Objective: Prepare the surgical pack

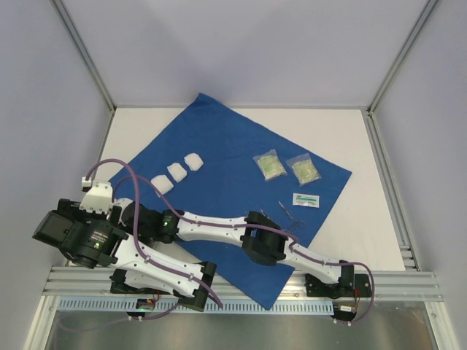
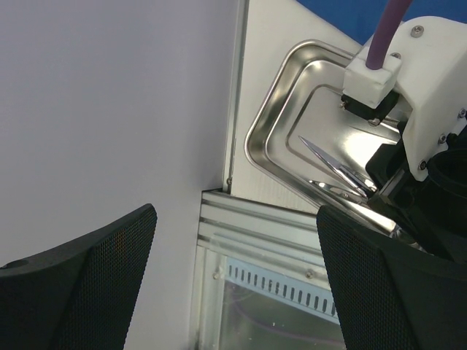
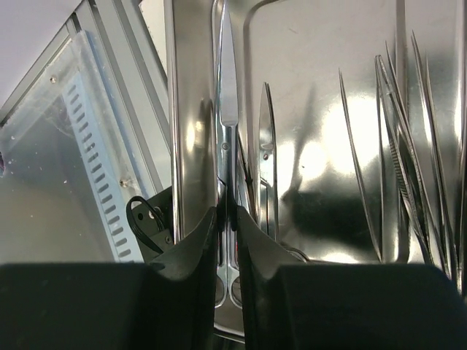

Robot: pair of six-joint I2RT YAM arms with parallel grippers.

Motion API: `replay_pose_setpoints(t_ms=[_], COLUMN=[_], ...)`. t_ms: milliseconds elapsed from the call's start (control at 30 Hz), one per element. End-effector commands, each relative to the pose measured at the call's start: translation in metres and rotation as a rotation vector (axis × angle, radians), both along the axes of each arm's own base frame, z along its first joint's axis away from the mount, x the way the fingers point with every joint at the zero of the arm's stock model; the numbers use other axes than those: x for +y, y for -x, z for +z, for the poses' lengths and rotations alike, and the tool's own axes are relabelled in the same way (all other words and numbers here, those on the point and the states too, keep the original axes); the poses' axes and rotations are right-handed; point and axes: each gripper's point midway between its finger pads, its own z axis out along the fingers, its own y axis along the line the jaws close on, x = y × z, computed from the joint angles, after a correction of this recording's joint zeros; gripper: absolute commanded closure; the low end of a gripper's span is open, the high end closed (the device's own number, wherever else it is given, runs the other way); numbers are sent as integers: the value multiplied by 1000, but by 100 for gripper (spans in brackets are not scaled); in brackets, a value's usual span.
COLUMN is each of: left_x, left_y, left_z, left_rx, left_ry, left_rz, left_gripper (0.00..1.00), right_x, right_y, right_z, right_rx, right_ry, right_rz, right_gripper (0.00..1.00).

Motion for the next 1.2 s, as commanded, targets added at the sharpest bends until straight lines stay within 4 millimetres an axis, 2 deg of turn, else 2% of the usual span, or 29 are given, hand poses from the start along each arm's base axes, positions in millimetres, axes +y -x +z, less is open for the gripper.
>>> replay_pose_setpoints(t_ms=[0, 267, 500, 533, 600, 633, 667, 700, 733, 767, 800, 833, 867, 900, 933, 1000, 1033, 1067, 1100, 1133, 1167], left_x=[-66, -65, -65, -64, -64, -64, -64, -64, -65, -65, -65, -65, -65, -65, -66, -66, -66, -66, -65, -66, -66], left_y=[13, 13, 15, 16, 17, 16, 16, 16, 15, 15, 14, 13, 13, 12, 12, 11, 11, 12, 12, 13, 13], left_z=[-39, -37, -37, -37, -38, -37, -36, -34, -33, -29, -27, -26, -25, -24, -26, -29, -34, -37, -40, -48, -51], left_rx=[71, 70, 80, 84, 88, 86, 84, 80, 74, 69, 64, 56, 52, 50, 47, 49, 55, 62, 72, 84, 93], left_ry=[299, 294, 281, 279, 276, 273, 270, 266, 268, 257, 253, 254, 254, 255, 261, 274, 294, 302, 313, 337, 347], left_rz=[-37, -35, -33, -31, -30, -32, -31, -28, -28, -28, -28, -26, -27, -29, -32, -33, -37, -39, -42, -47, -51], left_gripper=[0, 0, 0, 0, 0, 0, 0, 0, 0, 0, 0, 0, 0, 0, 0, 0, 0, 0, 0, 0, 0], right_x=[12, 11, 7, 7, -1, -9, -14, -26, -34, -47, -63, -75, -92, -105, -125, -163, -190, -212, -232, -264, -286], right_y=[-4, -5, 1, 1, -10, -19, -27, -33, -41, -53, -59, -70, -73, -77, -82, -91, -95, -99, -99, -108, -109], right_z=[14, 13, 19, 37, 47, 79, 89, 83, 92, 127, 110, 112, 131, 128, 110, 116, 89, 79, 88, 66, 60], right_rx=[19, 40, 62, 54, 49, 37, 28, 26, 16, -9, -17, -29, -53, -78, -83, -130, -135, -143, -144, -152, -152], right_ry=[-64, -61, -52, -75, -80, -121, -132, -111, -117, -164, -111, -100, -102, -73, -9, 58, 149, 213, 217, 301, 350], right_rz=[13, 6, 22, 25, 7, -13, -27, -52, -68, -93, -107, -127, -139, -139, -154, -202, -217, -247, -261, -309, -335], right_gripper=[84, 74, 73, 71, 70, 69, 69, 68, 67, 67, 66, 64, 63, 63, 62, 62, 62, 63, 64, 64, 64])
